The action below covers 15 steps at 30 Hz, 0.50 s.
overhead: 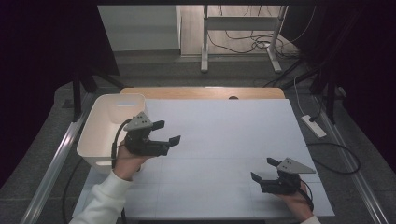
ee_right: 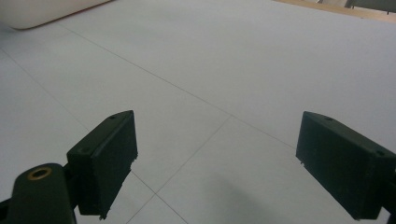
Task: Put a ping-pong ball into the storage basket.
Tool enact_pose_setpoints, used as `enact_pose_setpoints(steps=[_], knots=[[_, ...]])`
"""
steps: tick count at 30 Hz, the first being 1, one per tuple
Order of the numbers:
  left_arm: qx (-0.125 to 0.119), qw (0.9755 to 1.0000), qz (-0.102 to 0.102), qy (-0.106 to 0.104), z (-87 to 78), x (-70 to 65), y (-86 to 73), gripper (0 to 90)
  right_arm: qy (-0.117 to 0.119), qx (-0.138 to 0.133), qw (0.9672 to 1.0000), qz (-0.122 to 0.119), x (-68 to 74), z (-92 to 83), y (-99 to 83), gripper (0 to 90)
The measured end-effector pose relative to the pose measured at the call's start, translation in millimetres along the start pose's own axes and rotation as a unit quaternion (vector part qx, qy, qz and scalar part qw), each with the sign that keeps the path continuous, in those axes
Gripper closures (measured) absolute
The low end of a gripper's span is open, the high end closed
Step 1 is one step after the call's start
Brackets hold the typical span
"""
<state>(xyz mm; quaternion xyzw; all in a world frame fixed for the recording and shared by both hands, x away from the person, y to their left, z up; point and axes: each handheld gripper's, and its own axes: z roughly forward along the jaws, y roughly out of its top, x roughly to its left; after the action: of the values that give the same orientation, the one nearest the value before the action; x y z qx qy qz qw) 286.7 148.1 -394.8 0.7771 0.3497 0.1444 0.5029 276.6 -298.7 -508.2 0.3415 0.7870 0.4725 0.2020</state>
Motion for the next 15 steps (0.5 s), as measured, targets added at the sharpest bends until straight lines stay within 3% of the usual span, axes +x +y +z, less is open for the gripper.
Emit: enact_pose_setpoints(steps=[7,15], knots=[[0.010,0.9997,0.010,-0.020,11.3,-18.1,-23.2,18.7,0.000,0.000,1.0000,0.000,-0.1,-0.4,0.1,12.5],[0.022,0.9993,0.020,-0.023,20.4,-28.4,-49.4,19.1,0.000,0.000,1.0000,0.000,-0.1,-0.8,0.1,12.5]])
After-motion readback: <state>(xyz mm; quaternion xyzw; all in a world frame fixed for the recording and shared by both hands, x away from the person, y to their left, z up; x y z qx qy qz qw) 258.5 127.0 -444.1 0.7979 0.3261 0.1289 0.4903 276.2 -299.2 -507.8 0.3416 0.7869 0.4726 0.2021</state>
